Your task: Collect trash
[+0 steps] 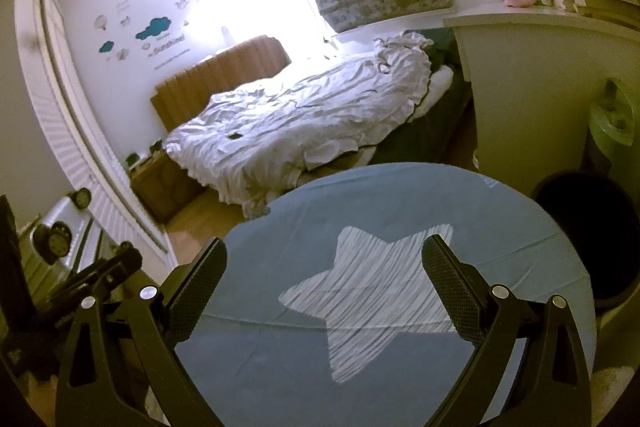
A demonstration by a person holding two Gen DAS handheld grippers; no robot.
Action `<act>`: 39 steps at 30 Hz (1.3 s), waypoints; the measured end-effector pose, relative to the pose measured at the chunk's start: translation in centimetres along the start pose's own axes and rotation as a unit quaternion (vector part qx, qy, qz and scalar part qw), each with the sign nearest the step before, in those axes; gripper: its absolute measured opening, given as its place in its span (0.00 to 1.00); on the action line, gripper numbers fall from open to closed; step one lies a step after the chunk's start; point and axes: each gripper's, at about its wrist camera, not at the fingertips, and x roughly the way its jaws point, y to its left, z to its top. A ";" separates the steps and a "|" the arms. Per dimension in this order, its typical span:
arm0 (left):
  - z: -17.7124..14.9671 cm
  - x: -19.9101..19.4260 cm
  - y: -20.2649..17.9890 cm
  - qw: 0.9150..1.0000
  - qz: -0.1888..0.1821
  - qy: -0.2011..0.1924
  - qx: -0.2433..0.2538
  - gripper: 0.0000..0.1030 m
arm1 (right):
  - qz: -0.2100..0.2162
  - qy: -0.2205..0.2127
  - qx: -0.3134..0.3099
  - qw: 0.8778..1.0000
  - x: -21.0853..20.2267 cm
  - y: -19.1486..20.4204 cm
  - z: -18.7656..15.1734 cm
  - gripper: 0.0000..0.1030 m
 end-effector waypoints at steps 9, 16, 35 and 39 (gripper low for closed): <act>0.0 0.0 0.0 1.000 0.001 0.001 -0.001 0.95 | 0.000 0.004 -0.002 1.000 0.2 0.2 -0.4 0.94; -0.4 -0.2 0.1 1.000 0.002 0.002 -0.007 0.95 | 0.000 0.010 -0.003 1.000 0.7 0.0 -0.5 0.94; -0.4 -0.7 -0.3 1.000 0.006 -0.001 -0.018 0.95 | -0.006 0.024 -0.001 1.000 1.2 -1.0 -0.9 0.94; -0.6 -0.7 -0.6 1.000 0.009 0.002 -0.021 0.95 | -0.007 0.026 0.000 1.000 1.3 -1.1 -0.9 0.94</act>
